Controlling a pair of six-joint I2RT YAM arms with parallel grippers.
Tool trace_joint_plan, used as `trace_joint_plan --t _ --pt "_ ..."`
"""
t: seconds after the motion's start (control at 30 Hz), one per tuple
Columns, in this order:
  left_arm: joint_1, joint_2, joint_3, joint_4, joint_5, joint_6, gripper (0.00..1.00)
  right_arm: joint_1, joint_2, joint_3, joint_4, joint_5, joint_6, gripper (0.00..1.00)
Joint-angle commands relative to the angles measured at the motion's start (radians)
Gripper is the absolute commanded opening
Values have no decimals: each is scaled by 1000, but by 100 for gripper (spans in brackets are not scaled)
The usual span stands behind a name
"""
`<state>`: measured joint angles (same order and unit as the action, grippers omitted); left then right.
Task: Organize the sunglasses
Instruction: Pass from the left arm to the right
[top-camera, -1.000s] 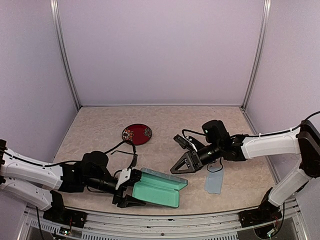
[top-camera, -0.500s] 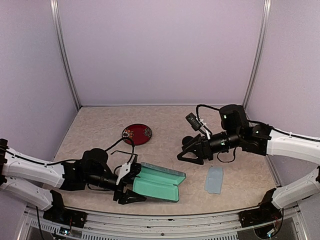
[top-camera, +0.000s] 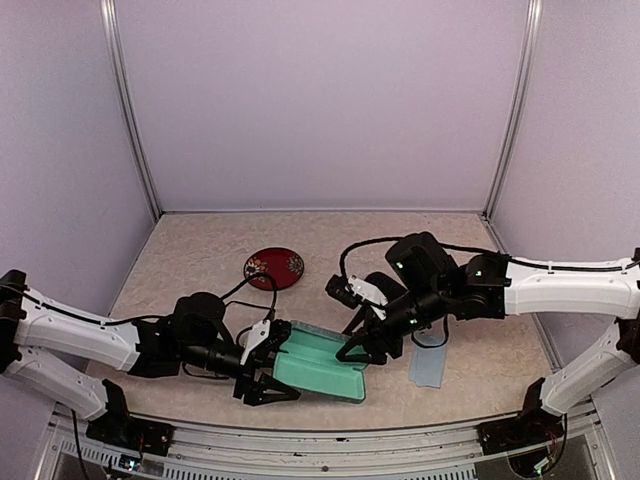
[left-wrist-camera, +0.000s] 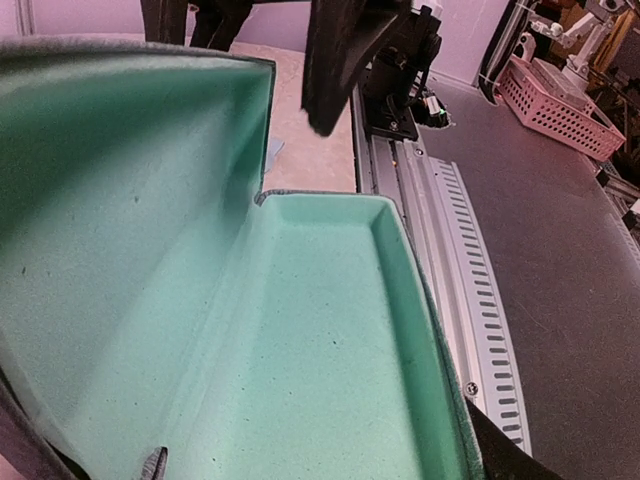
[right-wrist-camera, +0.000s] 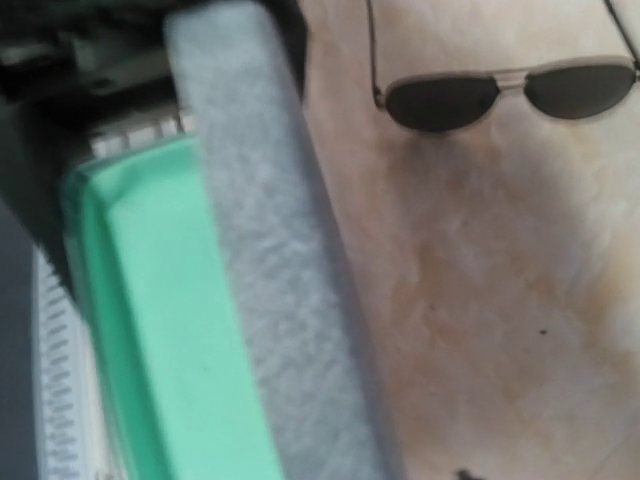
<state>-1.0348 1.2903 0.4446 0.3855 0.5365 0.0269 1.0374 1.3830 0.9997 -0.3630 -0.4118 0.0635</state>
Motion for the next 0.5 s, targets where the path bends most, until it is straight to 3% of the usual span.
trace_joint_plan --t 0.0,0.2,0.37,0.47 --pt "-3 8 34 64 29 -10 0 30 53 42 -55 53 -62 46" --pt "-4 20 35 62 29 -2 0 47 83 63 -67 79 -81 13" --pt "-4 37 35 62 28 0 0 47 78 69 -76 107 -86 4" --pt "-4 50 33 70 22 -10 12 47 77 70 -88 139 -89 0"
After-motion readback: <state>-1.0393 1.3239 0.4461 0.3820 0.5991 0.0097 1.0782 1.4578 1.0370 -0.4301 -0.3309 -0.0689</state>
